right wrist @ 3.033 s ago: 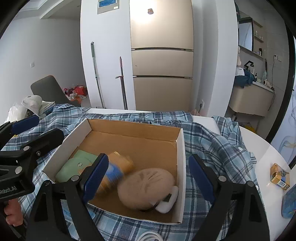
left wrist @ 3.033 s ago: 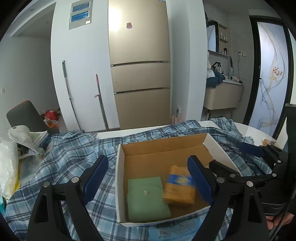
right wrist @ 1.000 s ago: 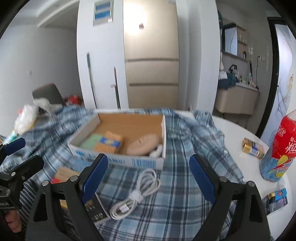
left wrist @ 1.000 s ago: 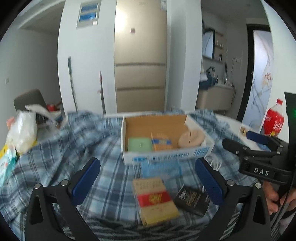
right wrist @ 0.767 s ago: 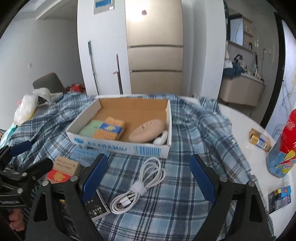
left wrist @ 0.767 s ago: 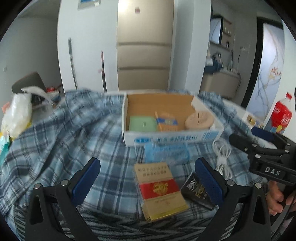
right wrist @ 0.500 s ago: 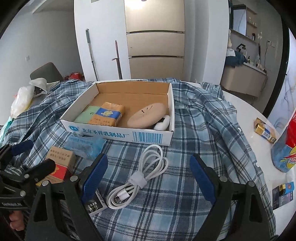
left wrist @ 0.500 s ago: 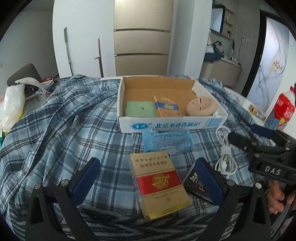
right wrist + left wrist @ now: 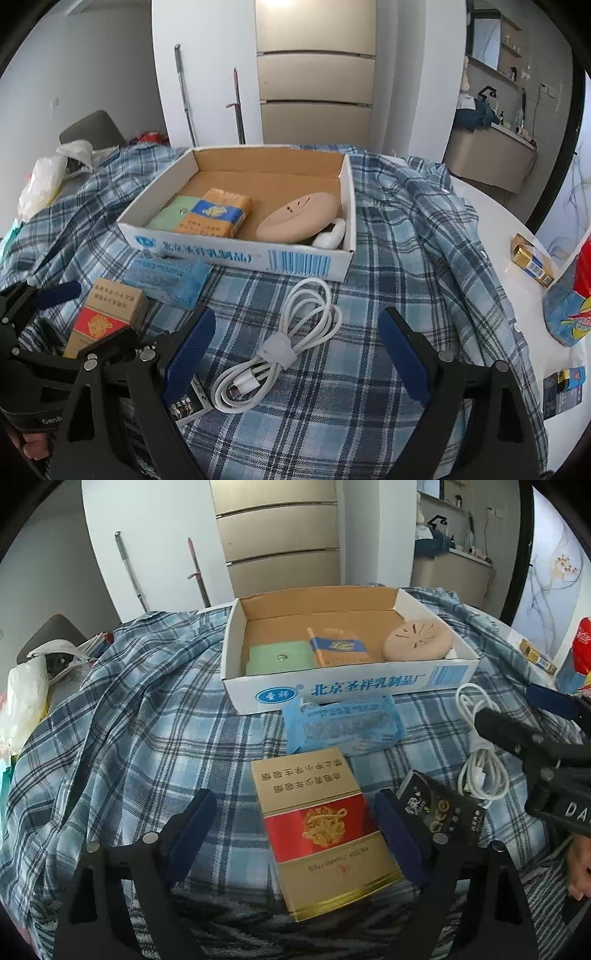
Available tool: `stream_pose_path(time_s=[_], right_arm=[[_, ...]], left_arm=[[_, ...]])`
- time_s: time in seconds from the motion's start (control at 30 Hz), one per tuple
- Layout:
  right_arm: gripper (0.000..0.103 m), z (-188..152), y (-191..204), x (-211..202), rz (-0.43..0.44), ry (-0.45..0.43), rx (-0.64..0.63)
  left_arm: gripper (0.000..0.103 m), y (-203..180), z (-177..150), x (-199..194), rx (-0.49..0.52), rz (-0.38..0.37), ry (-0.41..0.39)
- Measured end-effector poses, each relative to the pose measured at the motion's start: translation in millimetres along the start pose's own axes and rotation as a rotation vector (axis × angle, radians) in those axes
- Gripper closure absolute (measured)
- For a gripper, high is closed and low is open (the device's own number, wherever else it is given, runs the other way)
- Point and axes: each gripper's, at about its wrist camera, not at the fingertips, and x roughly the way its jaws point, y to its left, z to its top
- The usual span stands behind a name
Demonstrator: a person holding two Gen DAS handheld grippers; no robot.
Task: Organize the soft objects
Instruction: 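Grasp the red-gold cigarette box with the left gripper while the right gripper grasps the white coiled cable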
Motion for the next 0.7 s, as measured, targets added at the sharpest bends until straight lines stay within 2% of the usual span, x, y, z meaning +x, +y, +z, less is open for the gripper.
stream_pose_path(time_s=[0.07, 0.17, 0.23, 0.27, 0.33, 0.5, 0.7], right_arm=[[0.014, 0, 5, 7, 0.000, 0.028, -0.020], [0.024, -1, 12, 16, -0.015, 0.075, -0.050], [0.037, -2, 15, 20, -0.014, 0.098, -0.067], [0.040, -3, 16, 22, -0.014, 0.107, -0.072], [0.051, -4, 17, 23, -0.025, 0.113, -0.076], [0.069, -5, 12, 24, -0.006, 0.132, -0.051], [0.070, -5, 11, 25, 0.021, 0.154, -0.041]], left_arm=[[0.016, 1, 0, 1, -0.002, -0.005, 0.002], [0.026, 0, 0, 3, 0.000, -0.007, 0.014], [0.030, 2, 0, 3, -0.007, -0.014, 0.014], [0.031, 2, 0, 3, -0.011, -0.016, 0.013], [0.032, 5, -1, 1, -0.022, -0.023, 0.006], [0.032, 4, -1, 1, -0.019, -0.032, 0.008], [0.029, -4, -1, 6, 0.019, -0.019, 0.043]])
